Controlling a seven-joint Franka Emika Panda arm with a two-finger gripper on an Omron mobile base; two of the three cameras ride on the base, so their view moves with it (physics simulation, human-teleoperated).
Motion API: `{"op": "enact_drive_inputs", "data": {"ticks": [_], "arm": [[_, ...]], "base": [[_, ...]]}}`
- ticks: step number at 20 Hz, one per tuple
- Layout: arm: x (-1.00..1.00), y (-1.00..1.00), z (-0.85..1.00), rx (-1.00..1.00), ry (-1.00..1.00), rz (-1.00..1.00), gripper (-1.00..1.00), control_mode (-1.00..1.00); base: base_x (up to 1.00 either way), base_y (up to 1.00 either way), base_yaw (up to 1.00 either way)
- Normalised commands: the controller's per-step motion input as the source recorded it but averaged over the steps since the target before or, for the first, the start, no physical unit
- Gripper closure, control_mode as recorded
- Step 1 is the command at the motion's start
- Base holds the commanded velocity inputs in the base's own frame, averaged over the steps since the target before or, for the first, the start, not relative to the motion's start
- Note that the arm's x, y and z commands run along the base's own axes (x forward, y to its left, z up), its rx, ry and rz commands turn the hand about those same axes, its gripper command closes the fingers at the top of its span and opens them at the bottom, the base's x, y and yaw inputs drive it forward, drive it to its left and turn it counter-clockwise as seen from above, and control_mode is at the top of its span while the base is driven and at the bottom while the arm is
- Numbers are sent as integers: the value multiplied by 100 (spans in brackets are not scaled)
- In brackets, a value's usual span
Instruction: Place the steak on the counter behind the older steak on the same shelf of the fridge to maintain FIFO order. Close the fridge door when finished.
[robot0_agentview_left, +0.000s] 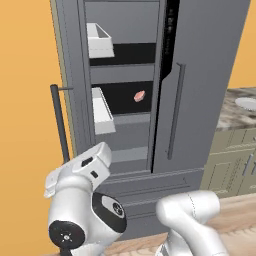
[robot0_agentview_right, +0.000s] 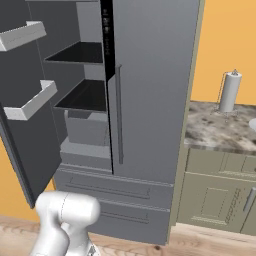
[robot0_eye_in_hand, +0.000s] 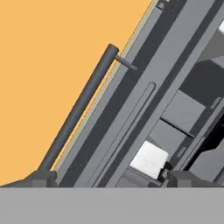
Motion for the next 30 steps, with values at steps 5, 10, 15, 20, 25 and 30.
{"op": "enact_drive_inputs", "data": {"ticks": [5,10,15,20,25,30], "arm": [[74,38,-50,-17,5,-3,-100,-100],[69,47,-52,-20,5,-1,-100,-100],[59,56,-47,-25,1,-2,-100,-100],[54,47,-43,-23,0,-4,-100,-100],[59,31,-43,-19,2,-6,-100,-100],[45,-17,-30,-5,6,-15,-100,-100]], "base": [[0,0,0],[0,0,0],[0,0,0],[0,0,0],[0,0,0],[0,0,0]]}}
